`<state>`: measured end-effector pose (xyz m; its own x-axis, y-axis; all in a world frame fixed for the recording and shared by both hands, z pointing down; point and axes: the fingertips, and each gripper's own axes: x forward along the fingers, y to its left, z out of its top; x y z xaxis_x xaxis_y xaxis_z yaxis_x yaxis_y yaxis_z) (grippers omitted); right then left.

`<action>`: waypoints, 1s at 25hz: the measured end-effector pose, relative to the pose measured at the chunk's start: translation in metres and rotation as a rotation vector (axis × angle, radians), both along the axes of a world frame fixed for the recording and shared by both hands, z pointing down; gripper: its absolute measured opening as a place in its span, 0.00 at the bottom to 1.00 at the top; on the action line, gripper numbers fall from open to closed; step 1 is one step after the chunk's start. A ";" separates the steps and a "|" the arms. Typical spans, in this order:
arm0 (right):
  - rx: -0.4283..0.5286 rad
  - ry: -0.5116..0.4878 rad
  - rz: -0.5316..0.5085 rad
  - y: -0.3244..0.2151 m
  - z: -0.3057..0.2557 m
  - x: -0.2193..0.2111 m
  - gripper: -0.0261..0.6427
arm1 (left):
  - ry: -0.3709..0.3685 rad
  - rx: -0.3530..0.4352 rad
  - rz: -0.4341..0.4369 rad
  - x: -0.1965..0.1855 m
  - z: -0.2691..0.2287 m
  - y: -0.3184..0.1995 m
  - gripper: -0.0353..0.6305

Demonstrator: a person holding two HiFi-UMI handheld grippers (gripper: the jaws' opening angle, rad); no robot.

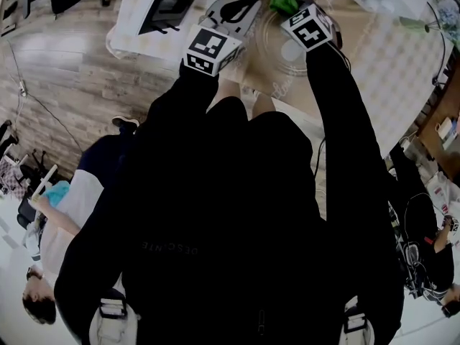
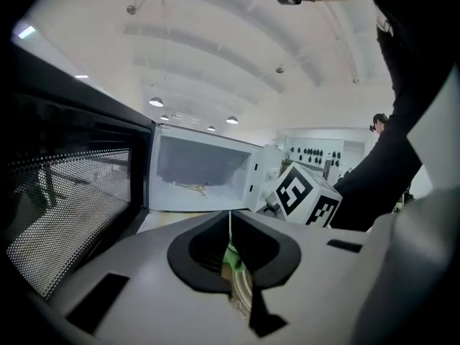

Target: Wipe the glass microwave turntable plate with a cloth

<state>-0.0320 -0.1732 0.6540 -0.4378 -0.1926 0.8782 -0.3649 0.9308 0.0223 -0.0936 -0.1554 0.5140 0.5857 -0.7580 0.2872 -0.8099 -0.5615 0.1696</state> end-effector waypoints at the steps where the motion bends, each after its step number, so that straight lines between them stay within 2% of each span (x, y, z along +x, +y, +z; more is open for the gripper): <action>1: -0.003 0.006 -0.005 0.002 0.003 -0.001 0.24 | -0.001 -0.004 -0.002 -0.001 0.001 0.002 0.09; 8: -0.078 -0.009 -0.033 0.019 0.004 -0.010 0.23 | -0.015 -0.030 -0.005 -0.009 0.009 0.013 0.09; 20: -0.154 -0.019 -0.094 0.075 0.006 -0.026 0.23 | -0.034 -0.031 0.004 -0.009 0.005 0.027 0.09; 25: -0.217 -0.025 -0.132 0.100 0.003 -0.032 0.22 | -0.041 -0.041 0.003 -0.007 0.007 0.035 0.09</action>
<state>-0.0642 -0.0728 0.6574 -0.4684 0.0596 0.8815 -0.2380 0.9523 -0.1908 -0.1005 -0.1202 0.5211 0.5755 -0.7432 0.3414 -0.8147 -0.5575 0.1596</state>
